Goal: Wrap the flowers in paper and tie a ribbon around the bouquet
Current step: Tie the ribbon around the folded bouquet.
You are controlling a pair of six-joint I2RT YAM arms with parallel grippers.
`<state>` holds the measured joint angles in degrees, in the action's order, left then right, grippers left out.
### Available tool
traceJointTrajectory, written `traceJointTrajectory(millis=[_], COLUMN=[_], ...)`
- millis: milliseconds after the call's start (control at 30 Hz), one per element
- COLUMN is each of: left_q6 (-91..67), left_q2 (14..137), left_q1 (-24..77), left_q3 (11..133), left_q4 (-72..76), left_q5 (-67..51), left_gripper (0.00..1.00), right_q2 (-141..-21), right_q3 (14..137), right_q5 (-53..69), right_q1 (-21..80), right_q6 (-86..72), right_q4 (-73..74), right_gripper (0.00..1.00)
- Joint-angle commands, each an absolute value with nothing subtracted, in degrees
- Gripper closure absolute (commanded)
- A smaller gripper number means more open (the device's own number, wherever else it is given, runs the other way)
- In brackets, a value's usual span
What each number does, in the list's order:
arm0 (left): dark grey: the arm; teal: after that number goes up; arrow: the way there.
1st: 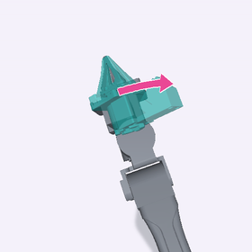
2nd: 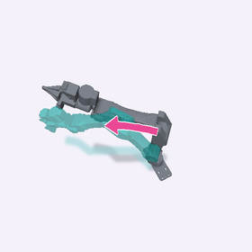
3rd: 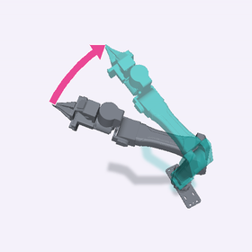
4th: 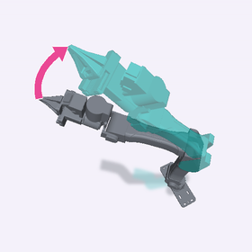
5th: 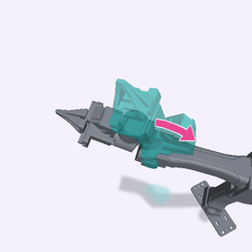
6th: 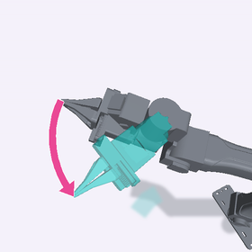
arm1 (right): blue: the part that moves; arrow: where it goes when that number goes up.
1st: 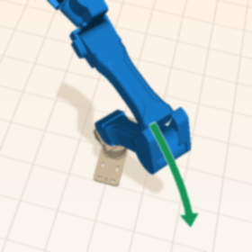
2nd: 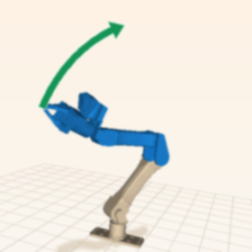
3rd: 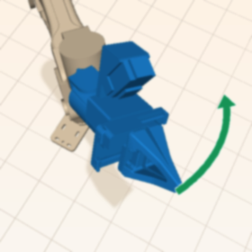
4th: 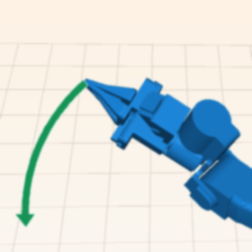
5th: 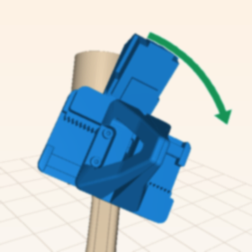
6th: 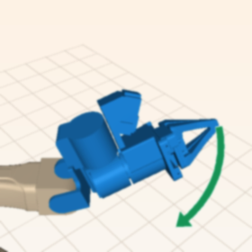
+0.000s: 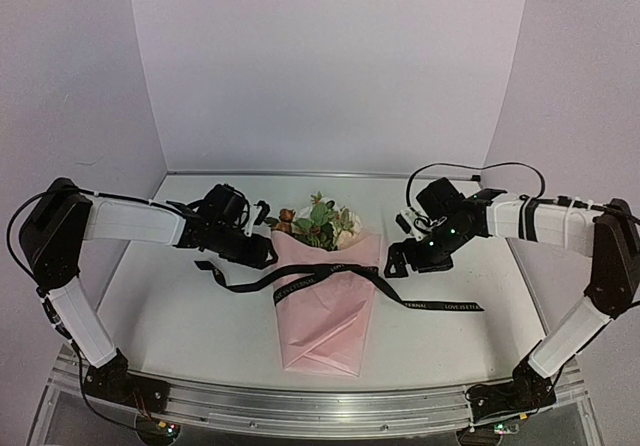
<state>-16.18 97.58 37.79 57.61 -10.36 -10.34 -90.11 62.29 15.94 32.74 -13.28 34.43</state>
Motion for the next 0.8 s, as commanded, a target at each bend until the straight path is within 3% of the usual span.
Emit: traceJointTrajectory(millis=[0, 133, 767], left_q6=[2.1, 10.3, 21.6], left_q2=[94.9, 96.7, 105.0], left_q1=[38.0, 38.4, 40.4], left_q3=[53.7, 52.6, 58.0], left_q4=[-3.1, -1.9, -4.9], left_q5=[-15.2, -14.9, -11.4], left_gripper=[0.41, 0.42, 0.45], right_q2=[-94.5, -95.3, -104.6], right_q3=[66.9, 65.4, 67.2], right_q5=[18.2, 13.7, 10.4], right_q1=[33.5, 35.4, 37.9], right_q6=[-9.3, -6.2, -1.3], right_q4=[42.1, 39.6, 34.6], right_gripper=[0.02, 0.04, 0.39])
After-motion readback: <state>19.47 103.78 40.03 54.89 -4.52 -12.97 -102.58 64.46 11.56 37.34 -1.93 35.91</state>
